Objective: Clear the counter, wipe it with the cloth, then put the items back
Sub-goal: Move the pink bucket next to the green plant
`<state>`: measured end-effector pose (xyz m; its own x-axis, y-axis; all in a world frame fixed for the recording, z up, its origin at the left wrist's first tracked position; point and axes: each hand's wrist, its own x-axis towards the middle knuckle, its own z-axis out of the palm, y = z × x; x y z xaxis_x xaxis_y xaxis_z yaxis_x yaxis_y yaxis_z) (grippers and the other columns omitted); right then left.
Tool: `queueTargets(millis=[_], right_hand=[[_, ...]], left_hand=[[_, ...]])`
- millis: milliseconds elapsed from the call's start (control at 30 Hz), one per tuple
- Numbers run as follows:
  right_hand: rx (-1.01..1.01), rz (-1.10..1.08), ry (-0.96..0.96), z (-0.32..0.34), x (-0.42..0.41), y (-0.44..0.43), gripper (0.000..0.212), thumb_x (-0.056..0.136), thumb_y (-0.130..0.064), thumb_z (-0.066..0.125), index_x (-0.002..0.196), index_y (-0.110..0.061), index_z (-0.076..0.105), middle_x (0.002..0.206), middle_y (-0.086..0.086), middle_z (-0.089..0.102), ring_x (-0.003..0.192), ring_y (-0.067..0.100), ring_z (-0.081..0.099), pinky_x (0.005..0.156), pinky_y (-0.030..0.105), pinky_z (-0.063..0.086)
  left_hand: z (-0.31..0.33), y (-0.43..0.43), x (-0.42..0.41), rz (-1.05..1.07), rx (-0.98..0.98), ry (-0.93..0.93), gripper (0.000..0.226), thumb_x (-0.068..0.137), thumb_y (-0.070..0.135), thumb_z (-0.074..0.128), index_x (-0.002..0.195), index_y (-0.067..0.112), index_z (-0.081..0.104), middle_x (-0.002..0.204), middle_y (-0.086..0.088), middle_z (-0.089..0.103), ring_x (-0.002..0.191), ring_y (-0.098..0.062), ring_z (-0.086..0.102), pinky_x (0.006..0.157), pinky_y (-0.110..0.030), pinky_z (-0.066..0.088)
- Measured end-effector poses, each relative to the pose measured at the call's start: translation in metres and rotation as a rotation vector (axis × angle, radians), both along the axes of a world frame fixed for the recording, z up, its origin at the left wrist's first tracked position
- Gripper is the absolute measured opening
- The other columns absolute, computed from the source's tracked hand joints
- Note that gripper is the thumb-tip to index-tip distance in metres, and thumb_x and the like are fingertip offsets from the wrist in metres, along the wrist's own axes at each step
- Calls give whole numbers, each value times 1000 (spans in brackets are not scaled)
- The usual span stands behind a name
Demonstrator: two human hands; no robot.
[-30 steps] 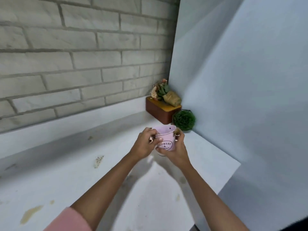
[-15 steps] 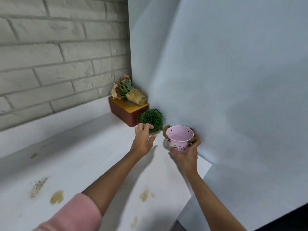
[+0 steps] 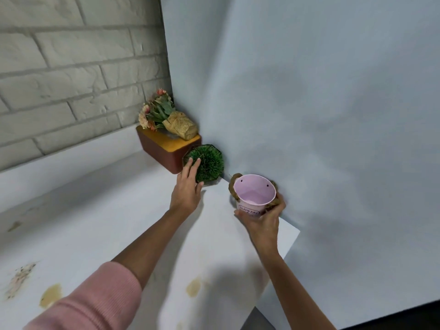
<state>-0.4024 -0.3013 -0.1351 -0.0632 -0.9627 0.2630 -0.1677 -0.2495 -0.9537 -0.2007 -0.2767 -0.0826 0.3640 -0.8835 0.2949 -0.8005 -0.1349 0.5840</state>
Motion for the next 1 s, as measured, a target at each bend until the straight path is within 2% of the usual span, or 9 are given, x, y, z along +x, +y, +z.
queueTargets(millis=[133, 200, 267, 400, 433, 533, 700, 800, 1000], right_hand=[[-41, -87, 47, 4, -6, 12, 114, 47, -24, 93, 137, -23, 22, 136, -4, 38, 119, 9, 43, 97, 23, 42], [-132, -188, 141, 11, -6, 23, 117, 48, -34, 92, 139, -20, 21, 134, -11, 28, 119, 3, 30, 102, 28, 33], [-234, -240, 205, 22, 0, 37, 111, 51, -40, 91, 138, -20, 24, 133, -12, 29, 121, 6, 29, 102, 30, 31], [-315, -192, 322, 45, 33, 72, 92, 65, -43, 82, 136, -10, 32, 135, 12, 36, 123, 24, 30, 101, 46, 31], [-326, -157, 346, 49, 44, 82, 87, 69, -43, 79, 134, -7, 35, 135, 15, 38, 124, 25, 30, 103, 45, 28], [-379, -3, 349, 58, 75, 115, 71, 76, -37, 74, 131, -6, 41, 133, 14, 42, 123, 26, 34, 101, 31, 20], [-382, 372, 343, 62, 130, 189, 52, 83, -28, 68, 127, -16, 43, 126, 2, 41, 113, 16, 36, 91, 32, 23], [-427, 584, 376, 60, 159, 244, 42, 86, -24, 64, 123, -16, 46, 121, -1, 43, 106, 11, 36, 88, 30, 26], [-419, 928, 367, 56, 199, 377, 33, 88, -18, 60, 120, -17, 48, 115, -11, 41, 108, 11, 38, 97, 31, 33]], left_hand=[[6, 6, 1, -10, -14, 31, 59, 95, 17, 48, 149, 21, 22, 157, -1, 18, 141, -23, 21, 107, -41, 34], [12, 21, 1, 5, -57, 44, 55, 95, 18, 48, 146, 19, 28, 152, -2, 28, 136, -23, 27, 103, -39, 36], [15, 46, 4, 32, -85, 30, 49, 95, 18, 48, 142, 18, 35, 142, -3, 38, 128, -23, 33, 96, -41, 41], [19, 110, 13, 75, -82, -6, 40, 95, 18, 47, 135, 17, 42, 132, -3, 45, 123, -22, 37, 92, -38, 43], [19, 129, 17, 87, -82, -20, 38, 95, 18, 47, 133, 17, 43, 130, -3, 46, 122, -21, 38, 92, -36, 42], [18, 189, 29, 133, -63, -51, 35, 96, 20, 46, 131, 18, 46, 125, -1, 51, 119, -18, 44, 92, -32, 40], [22, 297, 54, 268, -9, -45, 33, 95, 20, 48, 128, 19, 47, 120, 1, 57, 115, -18, 49, 90, -34, 44], [26, 367, 69, 352, -7, -49, 31, 95, 20, 49, 126, 18, 49, 118, 0, 59, 114, -17, 52, 88, -31, 43], [25, 513, 91, 492, 6, -47, 29, 93, 18, 52, 122, 15, 52, 116, -3, 60, 112, -19, 54, 92, -36, 44]])
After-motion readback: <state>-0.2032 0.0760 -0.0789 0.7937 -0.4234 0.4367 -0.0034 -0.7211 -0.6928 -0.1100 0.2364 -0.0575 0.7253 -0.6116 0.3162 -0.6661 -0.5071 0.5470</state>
